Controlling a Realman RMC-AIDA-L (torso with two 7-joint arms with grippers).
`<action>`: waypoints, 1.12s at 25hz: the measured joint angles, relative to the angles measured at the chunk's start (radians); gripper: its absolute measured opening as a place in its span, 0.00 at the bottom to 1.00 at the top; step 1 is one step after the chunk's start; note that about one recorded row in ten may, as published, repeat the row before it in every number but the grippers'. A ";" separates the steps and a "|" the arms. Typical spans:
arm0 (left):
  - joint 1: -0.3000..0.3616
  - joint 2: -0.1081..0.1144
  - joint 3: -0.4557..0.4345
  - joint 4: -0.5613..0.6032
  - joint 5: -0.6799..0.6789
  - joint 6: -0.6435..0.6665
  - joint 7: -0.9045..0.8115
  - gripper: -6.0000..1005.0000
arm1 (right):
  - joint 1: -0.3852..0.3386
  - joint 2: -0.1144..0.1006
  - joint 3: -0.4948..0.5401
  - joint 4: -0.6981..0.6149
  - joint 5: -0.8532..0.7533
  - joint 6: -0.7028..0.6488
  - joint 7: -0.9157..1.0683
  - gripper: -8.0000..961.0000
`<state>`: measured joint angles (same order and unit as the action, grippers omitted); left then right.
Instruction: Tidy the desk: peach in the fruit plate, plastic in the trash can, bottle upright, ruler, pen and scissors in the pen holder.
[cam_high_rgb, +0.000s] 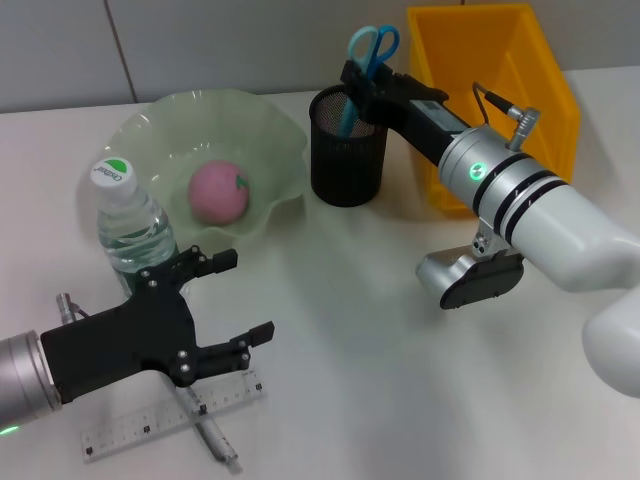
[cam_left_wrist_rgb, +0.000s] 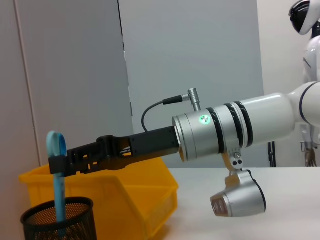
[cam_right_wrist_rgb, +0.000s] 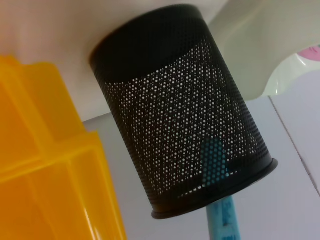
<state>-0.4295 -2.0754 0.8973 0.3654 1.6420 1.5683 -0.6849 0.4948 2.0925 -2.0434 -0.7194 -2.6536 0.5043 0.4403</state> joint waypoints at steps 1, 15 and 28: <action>0.000 0.000 0.000 0.000 0.000 0.000 0.000 0.84 | 0.000 0.000 -0.001 0.000 0.004 0.000 -0.001 0.38; 0.005 0.000 -0.006 0.000 -0.013 0.004 0.001 0.83 | -0.005 0.000 -0.018 -0.022 0.073 0.026 -0.001 0.61; 0.001 0.001 -0.001 0.000 -0.039 0.007 0.001 0.83 | -0.025 0.000 -0.029 -0.063 0.079 0.099 0.147 0.73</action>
<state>-0.4289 -2.0747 0.8965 0.3651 1.6025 1.5753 -0.6840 0.4702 2.0923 -2.0726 -0.7823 -2.5747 0.6037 0.5871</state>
